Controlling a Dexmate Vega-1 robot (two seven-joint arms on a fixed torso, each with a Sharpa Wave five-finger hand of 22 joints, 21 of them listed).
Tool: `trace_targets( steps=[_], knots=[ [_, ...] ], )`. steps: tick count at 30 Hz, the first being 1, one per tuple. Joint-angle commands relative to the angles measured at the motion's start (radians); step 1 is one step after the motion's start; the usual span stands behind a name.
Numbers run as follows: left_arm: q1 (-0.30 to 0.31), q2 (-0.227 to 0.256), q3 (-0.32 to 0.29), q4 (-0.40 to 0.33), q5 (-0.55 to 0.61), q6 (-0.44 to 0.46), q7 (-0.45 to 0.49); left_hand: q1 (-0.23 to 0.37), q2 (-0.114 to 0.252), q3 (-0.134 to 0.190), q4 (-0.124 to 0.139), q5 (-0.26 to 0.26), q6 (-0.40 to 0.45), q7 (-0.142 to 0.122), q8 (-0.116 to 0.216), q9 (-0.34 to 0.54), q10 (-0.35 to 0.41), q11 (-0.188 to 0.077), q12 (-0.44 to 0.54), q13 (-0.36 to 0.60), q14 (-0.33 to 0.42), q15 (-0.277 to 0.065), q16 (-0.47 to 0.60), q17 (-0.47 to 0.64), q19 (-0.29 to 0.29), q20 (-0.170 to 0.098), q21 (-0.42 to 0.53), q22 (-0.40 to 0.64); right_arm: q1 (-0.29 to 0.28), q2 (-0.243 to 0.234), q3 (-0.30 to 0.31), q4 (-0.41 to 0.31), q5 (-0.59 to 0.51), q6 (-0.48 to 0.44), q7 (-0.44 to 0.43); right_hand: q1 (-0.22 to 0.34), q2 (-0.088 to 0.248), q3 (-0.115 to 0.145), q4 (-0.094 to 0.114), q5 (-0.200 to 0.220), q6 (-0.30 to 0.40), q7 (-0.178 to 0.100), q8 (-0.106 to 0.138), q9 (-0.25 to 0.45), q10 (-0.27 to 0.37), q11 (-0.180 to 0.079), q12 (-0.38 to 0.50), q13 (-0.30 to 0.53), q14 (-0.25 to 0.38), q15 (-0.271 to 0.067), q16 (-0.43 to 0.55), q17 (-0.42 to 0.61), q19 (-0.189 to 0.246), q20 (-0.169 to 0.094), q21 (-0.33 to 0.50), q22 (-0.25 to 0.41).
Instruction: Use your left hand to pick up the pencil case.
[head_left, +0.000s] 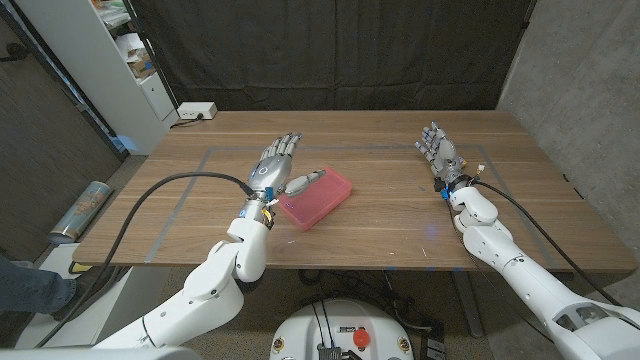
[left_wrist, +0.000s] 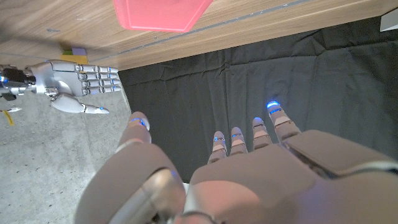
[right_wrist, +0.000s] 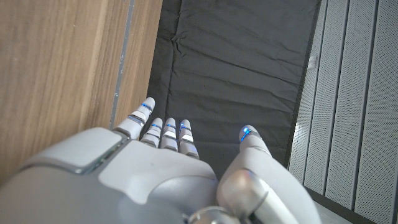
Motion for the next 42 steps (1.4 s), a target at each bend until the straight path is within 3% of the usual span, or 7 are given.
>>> trace_targets(
  steps=[1,17,22,42],
  knots=[
    [-0.040,-0.037,0.066,0.049,0.091,0.041,-0.008,-0.001,-0.016,-0.014,0.003,0.011,-0.025,-0.002,-0.006,0.002,-0.008,0.006,0.003,0.005,0.003,0.005,0.002,0.005,0.027,0.003,0.013,0.004,0.003,-0.002,0.004,0.018,0.009,-0.001,0.013,0.003,0.008,-0.006,0.000,0.000,0.006,0.001,0.000,0.002,0.000,0.002,0.005,0.002,0.003,0.010,0.005,0.000,0.007,0.003,0.005,0.002],
    [-0.078,-0.047,0.104,0.086,0.126,0.064,-0.068,0.000,-0.022,-0.032,0.005,0.021,-0.034,0.000,-0.004,0.002,-0.020,0.010,0.000,0.006,-0.012,0.017,-0.005,0.005,0.062,0.003,0.018,0.003,0.012,0.010,0.001,0.033,0.005,0.002,0.007,0.001,0.009,-0.009,0.000,-0.001,0.006,0.000,-0.001,0.002,0.000,0.002,0.005,0.002,0.003,0.012,0.006,-0.002,0.005,0.006,0.005,0.002],
    [-0.079,-0.045,0.095,0.099,0.088,0.033,-0.065,0.000,-0.022,-0.035,0.005,0.022,-0.035,0.000,-0.004,0.002,-0.022,0.011,0.000,0.006,-0.015,0.014,-0.005,0.005,0.067,0.003,0.018,0.002,0.016,0.014,-0.003,0.034,0.001,0.000,0.001,0.000,0.010,-0.009,0.000,-0.001,0.006,0.000,-0.001,0.002,0.000,0.002,0.005,0.002,0.003,0.012,0.006,-0.003,0.005,0.006,0.005,0.002],
    [-0.114,-0.068,0.116,0.143,0.053,0.050,-0.094,0.003,-0.017,-0.045,0.008,0.028,-0.029,0.003,0.000,0.002,-0.023,0.011,0.001,0.007,-0.014,0.012,-0.004,0.005,0.085,0.004,0.019,0.001,0.035,0.027,-0.012,0.053,-0.006,-0.004,-0.002,0.002,0.012,-0.009,-0.002,-0.002,0.006,-0.001,-0.001,0.002,0.000,0.001,0.005,0.002,0.004,0.013,0.007,-0.006,0.005,0.007,0.006,0.002]
  ],
)
